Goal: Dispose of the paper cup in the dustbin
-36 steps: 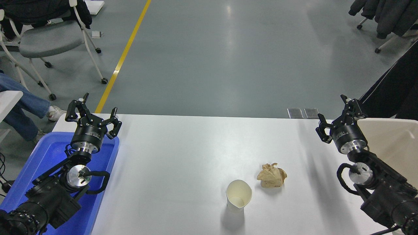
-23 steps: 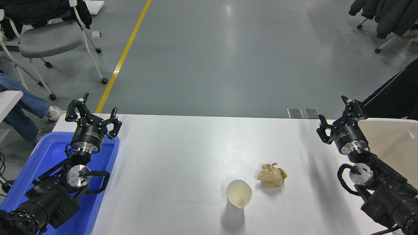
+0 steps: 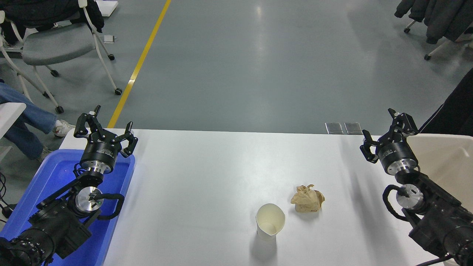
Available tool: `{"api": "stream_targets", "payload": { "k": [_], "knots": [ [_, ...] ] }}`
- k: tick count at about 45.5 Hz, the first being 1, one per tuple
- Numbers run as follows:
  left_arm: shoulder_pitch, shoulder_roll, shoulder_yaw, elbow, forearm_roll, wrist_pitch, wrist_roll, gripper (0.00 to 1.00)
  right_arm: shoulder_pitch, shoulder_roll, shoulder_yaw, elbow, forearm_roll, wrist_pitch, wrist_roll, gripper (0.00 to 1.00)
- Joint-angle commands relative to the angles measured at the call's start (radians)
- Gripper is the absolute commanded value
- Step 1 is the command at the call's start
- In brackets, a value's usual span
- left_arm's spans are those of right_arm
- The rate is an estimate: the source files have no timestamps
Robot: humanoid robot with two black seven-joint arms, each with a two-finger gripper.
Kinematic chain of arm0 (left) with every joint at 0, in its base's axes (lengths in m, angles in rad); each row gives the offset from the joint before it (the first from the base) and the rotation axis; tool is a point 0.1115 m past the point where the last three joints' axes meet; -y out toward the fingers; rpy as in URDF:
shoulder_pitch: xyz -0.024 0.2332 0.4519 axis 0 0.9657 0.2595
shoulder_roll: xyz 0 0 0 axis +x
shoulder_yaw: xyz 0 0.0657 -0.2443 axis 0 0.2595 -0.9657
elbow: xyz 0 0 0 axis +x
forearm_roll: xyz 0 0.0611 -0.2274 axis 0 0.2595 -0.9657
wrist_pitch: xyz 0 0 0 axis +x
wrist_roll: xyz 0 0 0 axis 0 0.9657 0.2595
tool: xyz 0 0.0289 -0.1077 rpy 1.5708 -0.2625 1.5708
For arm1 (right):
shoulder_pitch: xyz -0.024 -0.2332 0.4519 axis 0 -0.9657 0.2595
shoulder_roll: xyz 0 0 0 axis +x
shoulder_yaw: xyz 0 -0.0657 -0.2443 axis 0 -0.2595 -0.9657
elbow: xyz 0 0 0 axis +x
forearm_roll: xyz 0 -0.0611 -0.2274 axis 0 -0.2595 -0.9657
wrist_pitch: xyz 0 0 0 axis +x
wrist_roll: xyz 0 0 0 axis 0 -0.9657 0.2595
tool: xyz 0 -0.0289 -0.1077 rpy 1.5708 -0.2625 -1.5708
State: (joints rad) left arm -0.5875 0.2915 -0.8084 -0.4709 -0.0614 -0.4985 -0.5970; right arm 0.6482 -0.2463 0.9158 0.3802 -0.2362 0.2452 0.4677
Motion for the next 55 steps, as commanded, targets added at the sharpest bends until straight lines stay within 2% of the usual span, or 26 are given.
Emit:
{"api": "stream_targets", "payload": {
  "k": [1, 14, 20, 24, 27, 37, 46, 55],
  "knots": [
    [0.000, 0.000, 0.000, 0.000, 0.000, 0.000, -0.001, 1.00, 0.007, -0.002, 0.006, -0.009, 0.028, 0.003, -0.001, 0.99],
    [0.002, 0.000, 0.000, 0.000, 0.000, -0.002, 0.000, 1.00, 0.022, -0.001, -0.014, 0.011, 0.044, 0.011, -0.018, 0.99],
    [0.000, 0.000, 0.000, 0.000, 0.000, -0.002, 0.000, 1.00, 0.033, -0.021, -0.012, 0.037, 0.044, 0.005, -0.107, 0.99],
    [0.000, 0.000, 0.000, 0.000, 0.000, -0.002, 0.000, 1.00, 0.033, -0.059, -0.014, 0.094, 0.043, 0.003, -0.162, 0.99],
    [0.000, 0.000, 0.000, 0.000, 0.000, -0.002, 0.000, 1.00, 0.021, -0.120, -0.052, 0.210, 0.015, 0.005, -0.204, 0.99],
    [0.000, 0.000, 0.002, 0.000, 0.000, -0.002, 0.000, 1.00, 0.044, -0.307, -0.261, 0.439, 0.001, 0.012, -0.208, 1.00],
    [0.000, 0.000, 0.002, 0.000, 0.000, -0.002, 0.000, 1.00, 0.185, -0.430, -0.419, 0.609, -0.127, 0.011, -0.222, 0.99],
    [0.000, 0.000, 0.002, 0.000, 0.000, -0.002, 0.000, 1.00, 0.384, -0.511, -0.604, 0.807, -0.339, 0.014, -0.320, 0.99]
  ]
}}
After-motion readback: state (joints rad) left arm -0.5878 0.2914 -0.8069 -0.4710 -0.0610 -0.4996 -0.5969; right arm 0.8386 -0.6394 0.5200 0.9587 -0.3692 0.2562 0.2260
